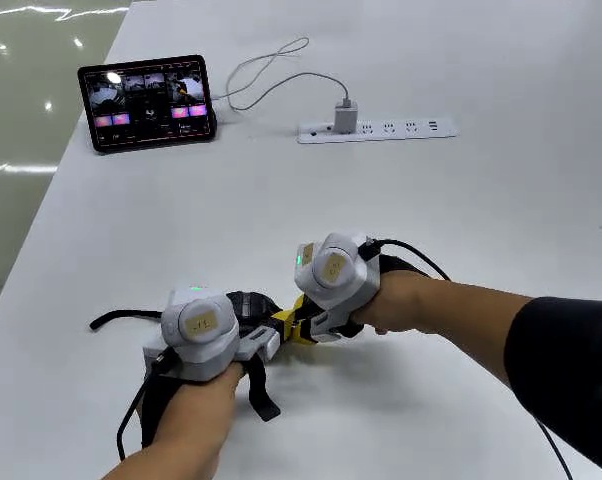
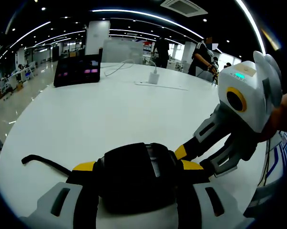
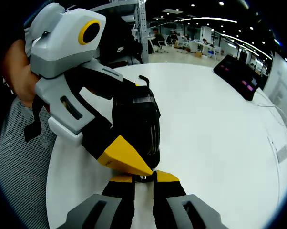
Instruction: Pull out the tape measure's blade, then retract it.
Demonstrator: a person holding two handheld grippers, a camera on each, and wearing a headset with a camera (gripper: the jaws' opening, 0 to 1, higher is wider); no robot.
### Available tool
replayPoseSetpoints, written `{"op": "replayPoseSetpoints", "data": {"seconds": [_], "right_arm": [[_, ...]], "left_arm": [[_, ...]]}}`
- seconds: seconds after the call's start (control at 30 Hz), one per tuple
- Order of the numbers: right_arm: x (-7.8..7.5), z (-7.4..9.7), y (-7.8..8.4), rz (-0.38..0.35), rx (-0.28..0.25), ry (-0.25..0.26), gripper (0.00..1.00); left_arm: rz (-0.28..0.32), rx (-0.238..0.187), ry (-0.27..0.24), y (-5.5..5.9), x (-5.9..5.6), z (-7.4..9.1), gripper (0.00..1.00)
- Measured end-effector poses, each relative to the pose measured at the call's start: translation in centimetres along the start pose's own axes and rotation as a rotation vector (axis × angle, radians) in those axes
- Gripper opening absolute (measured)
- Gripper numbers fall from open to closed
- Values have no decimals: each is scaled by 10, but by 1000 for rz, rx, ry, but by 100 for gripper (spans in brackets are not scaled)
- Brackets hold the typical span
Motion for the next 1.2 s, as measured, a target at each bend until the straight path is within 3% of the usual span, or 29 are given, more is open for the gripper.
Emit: {"op": "replayPoseSetpoints", "data": {"seconds": [0.87,1.2], "right_arm": [[1,0,1,-8,27,19,12],[-1,9,2,-2,22,40,14]], "left_arm": [[-2,1,6,0,0,-1,65],[-4,-3,68,-7,0,2,66]]}}
Point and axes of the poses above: the centre of the closed fingertips' face, and the gripper's own axes: z roughly backward along the fingers, x roughly to its left, y roughly out of its underside, the point moved 1 cm from there along z, roughly backward along the fingers, and after that the axes turned 8 degrees about x, right-handed, at the moved point
